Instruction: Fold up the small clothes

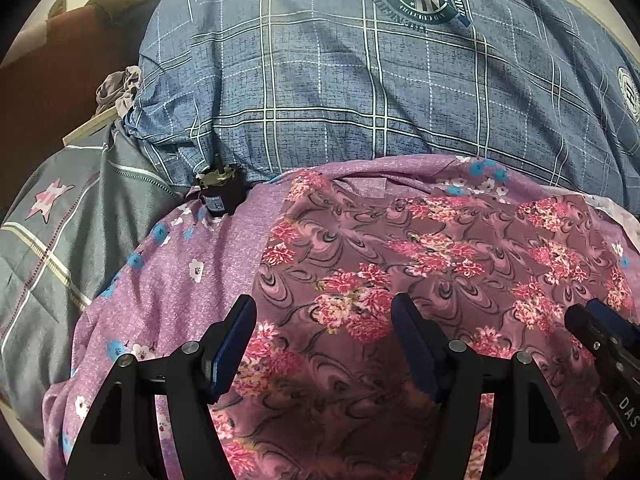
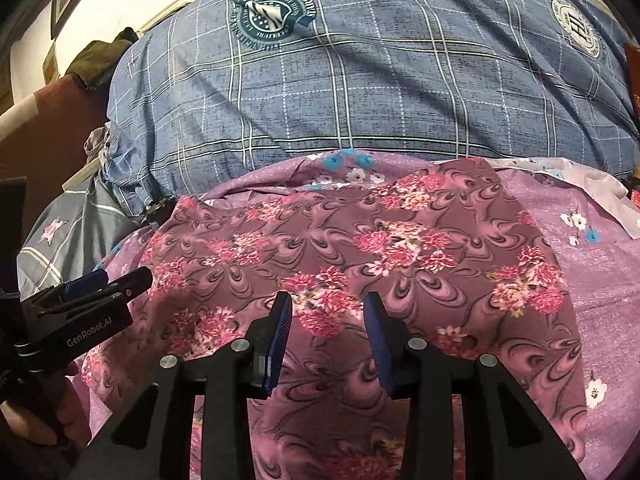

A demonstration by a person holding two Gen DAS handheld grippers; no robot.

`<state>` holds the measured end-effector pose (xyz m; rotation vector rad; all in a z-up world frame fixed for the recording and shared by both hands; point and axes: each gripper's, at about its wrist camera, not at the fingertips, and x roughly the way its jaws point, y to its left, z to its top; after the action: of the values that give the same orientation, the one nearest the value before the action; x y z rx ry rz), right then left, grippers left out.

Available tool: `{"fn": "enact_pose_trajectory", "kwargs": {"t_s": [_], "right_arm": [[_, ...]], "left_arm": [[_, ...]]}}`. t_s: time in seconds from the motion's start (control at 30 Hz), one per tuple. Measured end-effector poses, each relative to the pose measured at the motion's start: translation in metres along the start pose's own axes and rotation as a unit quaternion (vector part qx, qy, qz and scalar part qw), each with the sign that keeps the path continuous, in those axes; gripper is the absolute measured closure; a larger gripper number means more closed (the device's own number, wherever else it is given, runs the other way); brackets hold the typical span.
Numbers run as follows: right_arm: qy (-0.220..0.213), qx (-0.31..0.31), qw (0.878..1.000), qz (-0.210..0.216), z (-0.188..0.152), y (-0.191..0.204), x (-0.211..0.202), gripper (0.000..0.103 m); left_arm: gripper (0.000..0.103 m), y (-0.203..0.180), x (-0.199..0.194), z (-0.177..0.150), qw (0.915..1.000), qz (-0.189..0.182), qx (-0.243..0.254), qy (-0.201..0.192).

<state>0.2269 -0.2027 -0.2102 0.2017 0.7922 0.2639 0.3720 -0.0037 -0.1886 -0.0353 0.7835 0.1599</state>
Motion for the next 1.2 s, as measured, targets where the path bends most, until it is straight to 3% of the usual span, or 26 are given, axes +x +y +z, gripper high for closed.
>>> {"fn": "enact_pose_trajectory", "kwargs": {"t_s": [0.2, 0.43, 0.6, 0.73, 0.87, 1.2], "right_arm": [[0.0, -0.018, 1.0, -0.006, -0.001, 0.014, 0.002, 0.065], [-0.007, -0.061, 0.994, -0.086, 0.0, 0.026, -0.006, 0.065], [-0.009, -0.063, 0.992, -0.109, 0.002, 0.021, -0.011, 0.065], [-0.007, -0.061, 0.994, -0.094, 0.002, 0.017, -0.012, 0.064], [0.013, -0.059, 0.997, -0.045, 0.0, 0.024, -0.009, 0.065], [0.046, -0.096, 0.994, 0.013, -0.016, 0.065, -0.001, 0.065]], "left_arm": [[0.034, 0.012, 0.0, -0.002, 1.0, 0.005, -0.007, -0.001], [0.034, 0.01, 0.006, -0.005, 0.9999, 0.011, -0.002, 0.006], [0.034, 0.0, 0.011, -0.006, 0.9998, 0.01, 0.011, 0.009], [0.034, -0.004, 0.017, -0.007, 0.9997, 0.006, 0.017, 0.019], [0.034, 0.003, 0.023, -0.005, 0.9996, 0.015, 0.007, 0.024], [0.034, 0.044, 0.031, 0.005, 0.9982, 0.046, -0.035, 0.016]]}}
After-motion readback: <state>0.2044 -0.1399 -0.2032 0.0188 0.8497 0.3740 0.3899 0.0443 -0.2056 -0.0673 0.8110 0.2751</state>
